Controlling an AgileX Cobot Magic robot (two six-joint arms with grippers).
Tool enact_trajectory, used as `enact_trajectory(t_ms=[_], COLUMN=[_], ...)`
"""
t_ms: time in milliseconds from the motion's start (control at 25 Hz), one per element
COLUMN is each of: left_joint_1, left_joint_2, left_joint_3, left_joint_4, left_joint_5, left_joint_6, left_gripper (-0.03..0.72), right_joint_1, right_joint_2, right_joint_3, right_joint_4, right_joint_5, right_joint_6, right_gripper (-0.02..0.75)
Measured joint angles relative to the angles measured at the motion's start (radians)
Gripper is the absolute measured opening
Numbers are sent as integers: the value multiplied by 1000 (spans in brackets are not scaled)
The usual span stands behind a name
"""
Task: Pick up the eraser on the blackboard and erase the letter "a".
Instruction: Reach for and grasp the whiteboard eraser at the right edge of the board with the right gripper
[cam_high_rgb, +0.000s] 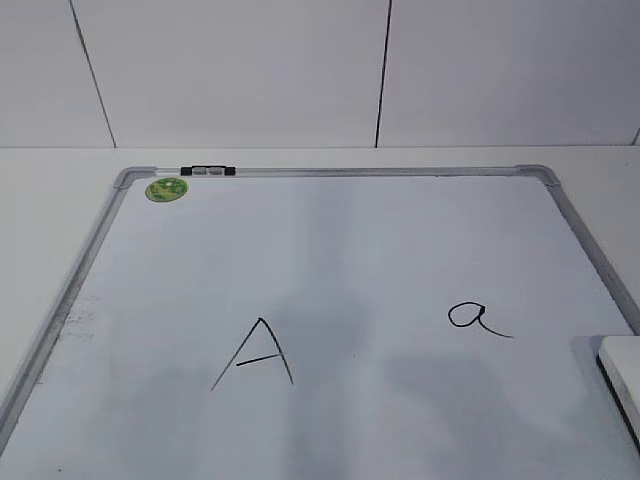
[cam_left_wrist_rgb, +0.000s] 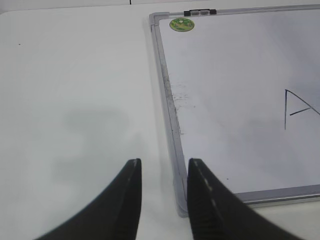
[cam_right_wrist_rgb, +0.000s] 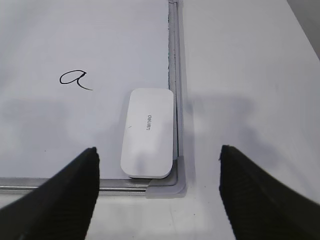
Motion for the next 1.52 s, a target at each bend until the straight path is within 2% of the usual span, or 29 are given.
enact_trajectory(t_ms=[1520], left_joint_1=[0], left_joint_2=[0], left_joint_3=[0], left_joint_4=[0], left_joint_5=[0], left_joint_6=[0], left_gripper=[235], right_joint_1=[0], right_joint_2=[9], right_joint_3=[-26], right_joint_4=[0], right_joint_5=[0], right_joint_6=[0], right_gripper=[592])
